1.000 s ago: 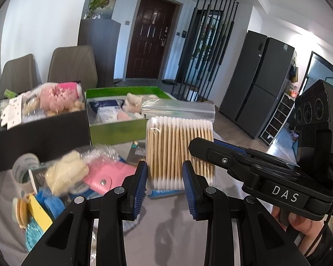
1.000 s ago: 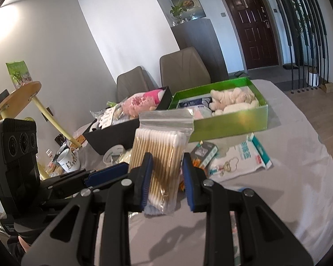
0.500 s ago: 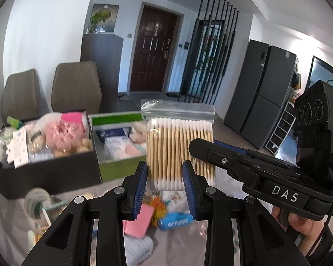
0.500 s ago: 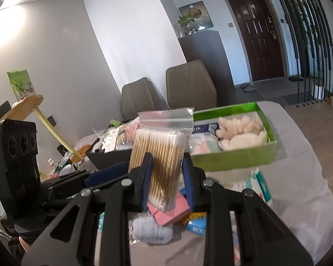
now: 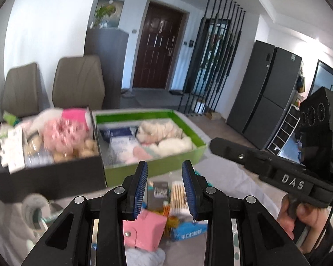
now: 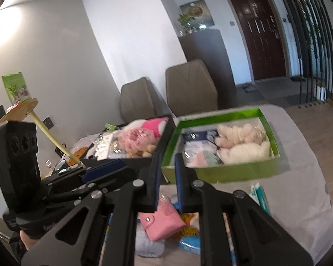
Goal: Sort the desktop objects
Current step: 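Lift the cotton swab bag with the left gripper toward the green box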
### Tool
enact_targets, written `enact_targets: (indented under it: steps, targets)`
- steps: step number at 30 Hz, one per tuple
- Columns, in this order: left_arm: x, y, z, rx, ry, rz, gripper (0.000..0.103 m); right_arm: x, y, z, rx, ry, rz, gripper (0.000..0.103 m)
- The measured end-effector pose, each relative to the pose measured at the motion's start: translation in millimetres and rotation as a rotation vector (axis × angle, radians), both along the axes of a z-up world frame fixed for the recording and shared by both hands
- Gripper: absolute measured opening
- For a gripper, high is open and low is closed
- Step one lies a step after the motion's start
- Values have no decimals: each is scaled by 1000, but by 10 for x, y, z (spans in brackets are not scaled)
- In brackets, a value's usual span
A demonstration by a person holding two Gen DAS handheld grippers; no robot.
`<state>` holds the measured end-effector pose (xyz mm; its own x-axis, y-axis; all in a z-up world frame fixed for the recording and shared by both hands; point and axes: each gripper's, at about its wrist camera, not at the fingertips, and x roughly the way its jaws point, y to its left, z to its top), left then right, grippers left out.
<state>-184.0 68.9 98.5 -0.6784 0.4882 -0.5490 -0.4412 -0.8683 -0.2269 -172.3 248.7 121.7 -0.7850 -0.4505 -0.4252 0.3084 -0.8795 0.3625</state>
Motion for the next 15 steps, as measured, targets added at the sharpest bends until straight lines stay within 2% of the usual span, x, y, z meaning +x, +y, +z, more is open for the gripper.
enact_targets:
  steps: [4,6,8,15]
  targets:
    - [-6,101,-215,-13,-57,-15,33,15,171,-232,-8,-62,-33,15]
    - [-1,193,-293,-25,-74,-32,33,11,290,-371,-33,-104,-52,18]
    - [-9,286,-371,-38,-90,-48,33,22,428,-514,-63,-147,-80,28]
    - [-51,631,-713,-101,-165,-95,33,-13,645,-868,-74,-260,-109,39]
